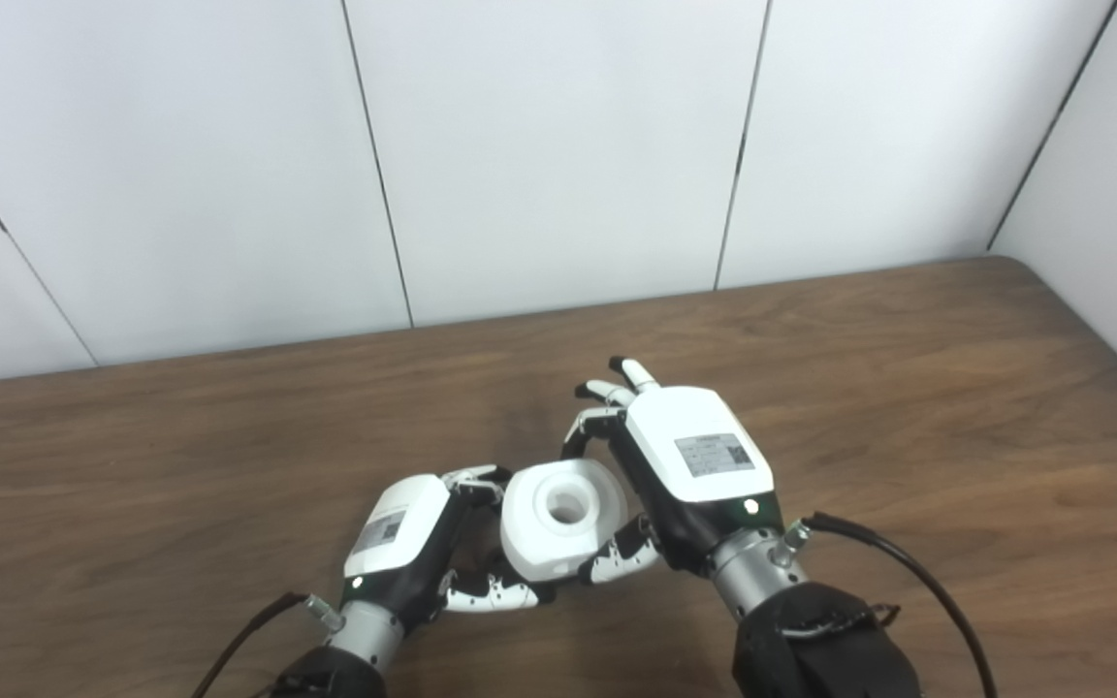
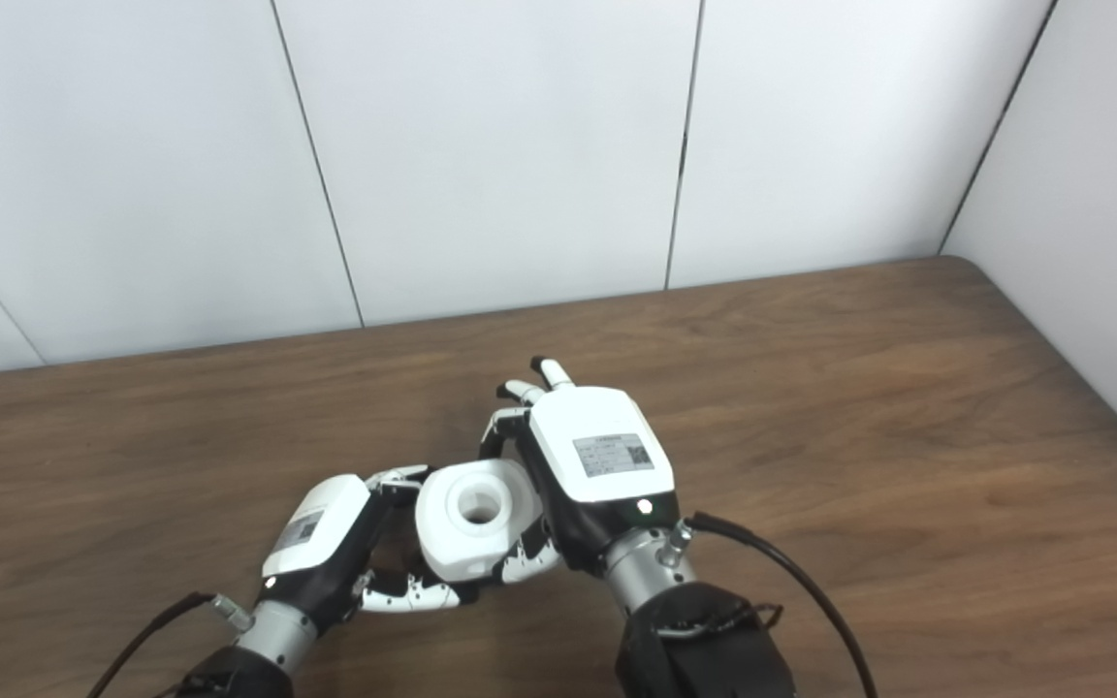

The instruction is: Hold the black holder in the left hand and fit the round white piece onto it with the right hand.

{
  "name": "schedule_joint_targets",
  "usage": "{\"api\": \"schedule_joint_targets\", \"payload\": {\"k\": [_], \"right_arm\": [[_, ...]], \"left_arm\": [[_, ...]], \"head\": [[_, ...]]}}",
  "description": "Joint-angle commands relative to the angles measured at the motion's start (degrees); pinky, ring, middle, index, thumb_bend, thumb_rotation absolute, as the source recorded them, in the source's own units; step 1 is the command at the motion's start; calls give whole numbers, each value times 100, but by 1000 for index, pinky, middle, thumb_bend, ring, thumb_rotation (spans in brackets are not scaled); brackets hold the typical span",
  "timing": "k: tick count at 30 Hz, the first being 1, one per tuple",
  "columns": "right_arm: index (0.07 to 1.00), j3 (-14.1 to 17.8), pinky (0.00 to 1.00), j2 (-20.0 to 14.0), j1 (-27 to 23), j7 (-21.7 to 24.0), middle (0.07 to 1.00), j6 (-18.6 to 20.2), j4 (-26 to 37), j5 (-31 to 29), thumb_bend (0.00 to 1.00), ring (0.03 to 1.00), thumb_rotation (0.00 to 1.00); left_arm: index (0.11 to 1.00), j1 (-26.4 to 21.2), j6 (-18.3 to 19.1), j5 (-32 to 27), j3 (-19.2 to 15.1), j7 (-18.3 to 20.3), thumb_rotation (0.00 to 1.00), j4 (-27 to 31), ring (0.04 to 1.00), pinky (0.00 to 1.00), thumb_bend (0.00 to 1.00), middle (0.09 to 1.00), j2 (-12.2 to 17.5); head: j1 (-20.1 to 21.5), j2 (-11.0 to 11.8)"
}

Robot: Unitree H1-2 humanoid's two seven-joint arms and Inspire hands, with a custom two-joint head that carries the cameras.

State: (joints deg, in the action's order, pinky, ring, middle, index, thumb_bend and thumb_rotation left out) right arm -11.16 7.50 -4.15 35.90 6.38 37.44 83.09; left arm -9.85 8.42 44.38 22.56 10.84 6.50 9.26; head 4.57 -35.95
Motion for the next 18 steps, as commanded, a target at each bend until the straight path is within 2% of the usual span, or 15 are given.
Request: {"api": "schedule_joint_targets", "payload": {"k": [1,13,18], "right_arm": [[479,-21,753,72,-45,-228,860,-48,44,-70,517,951,143],[480,-40,736,15,2,-428,859,-12,-221,-58,518,956,140],[480,-89,759,27,23,-430,859,-19,-221,7,519,965,140]], "left_arm": [[481,67,111,21,46,59,43,-70,864,832,516,844,-11],[481,100,131,70,48,41,43,-34,866,828,516,846,-72],[481,104,139,69,50,28,43,-41,869,833,516,847,-100]], "head": [[-3,-4],[-59,-18],[-78,-19]]}}
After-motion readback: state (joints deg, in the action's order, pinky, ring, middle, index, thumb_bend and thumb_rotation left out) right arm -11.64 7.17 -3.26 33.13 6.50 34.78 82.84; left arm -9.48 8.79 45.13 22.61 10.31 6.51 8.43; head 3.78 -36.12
